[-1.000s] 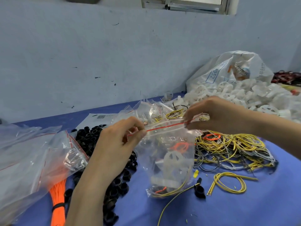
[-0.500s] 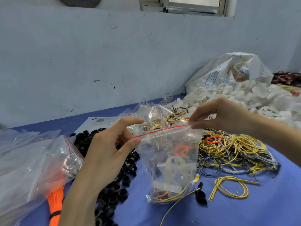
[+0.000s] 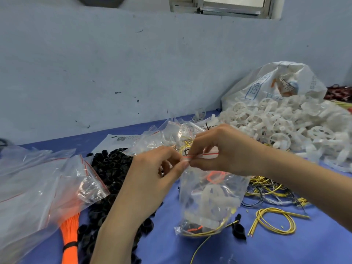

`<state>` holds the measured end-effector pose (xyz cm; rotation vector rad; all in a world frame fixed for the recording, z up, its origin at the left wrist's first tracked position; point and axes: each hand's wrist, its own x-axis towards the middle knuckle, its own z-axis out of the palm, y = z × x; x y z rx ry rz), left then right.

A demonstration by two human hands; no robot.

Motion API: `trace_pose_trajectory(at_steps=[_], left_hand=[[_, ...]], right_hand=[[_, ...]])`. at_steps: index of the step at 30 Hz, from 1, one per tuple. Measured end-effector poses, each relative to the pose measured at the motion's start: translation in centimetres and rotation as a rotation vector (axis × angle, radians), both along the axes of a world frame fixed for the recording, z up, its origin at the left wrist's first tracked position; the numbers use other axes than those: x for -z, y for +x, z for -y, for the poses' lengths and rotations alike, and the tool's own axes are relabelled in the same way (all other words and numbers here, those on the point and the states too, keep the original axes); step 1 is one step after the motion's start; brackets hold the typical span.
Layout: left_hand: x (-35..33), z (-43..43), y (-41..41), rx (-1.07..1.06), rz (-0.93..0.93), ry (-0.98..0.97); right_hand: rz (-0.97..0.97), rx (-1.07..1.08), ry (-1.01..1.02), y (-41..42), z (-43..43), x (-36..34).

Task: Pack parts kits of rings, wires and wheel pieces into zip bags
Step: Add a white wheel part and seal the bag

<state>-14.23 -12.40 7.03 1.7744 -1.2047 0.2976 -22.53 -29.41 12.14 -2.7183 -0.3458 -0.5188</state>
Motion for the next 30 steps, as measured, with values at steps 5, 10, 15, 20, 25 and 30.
trace_pose_trajectory(at_steps=[5, 10, 15, 20, 25, 30], left_hand=[[-0.1, 0.0, 0.1, -0.017, 0.043, -0.014], [0.0, -0.3, 0.3, 0.029, 0.000, -0.005], [-0.1, -0.4, 0.4, 0.089, 0.027, 0.010], [-0.1, -0.3, 0.5, 0.112, 0.065, 0.016], [0.0, -0.3, 0.5, 0.056, 0.064, -0.007], [0.2, 0.5, 0.0, 0.044, 0.062, 0.027]], right_hand=[[0.054, 0.000, 0.019, -0.2, -0.3, 0.2], [0.085, -0.031, -0.001, -0.4, -0.7, 0.4], [0.097, -0.052, 0.007, -0.5, -1.0, 0.4], [0.067, -0.058, 0.058, -0.4, -1.0, 0.6], [0.064, 0.017, 0.146, -0.5, -0.3, 0.8], [0.097, 0.021, 0.096, -0.7, -0.5, 1.5]])
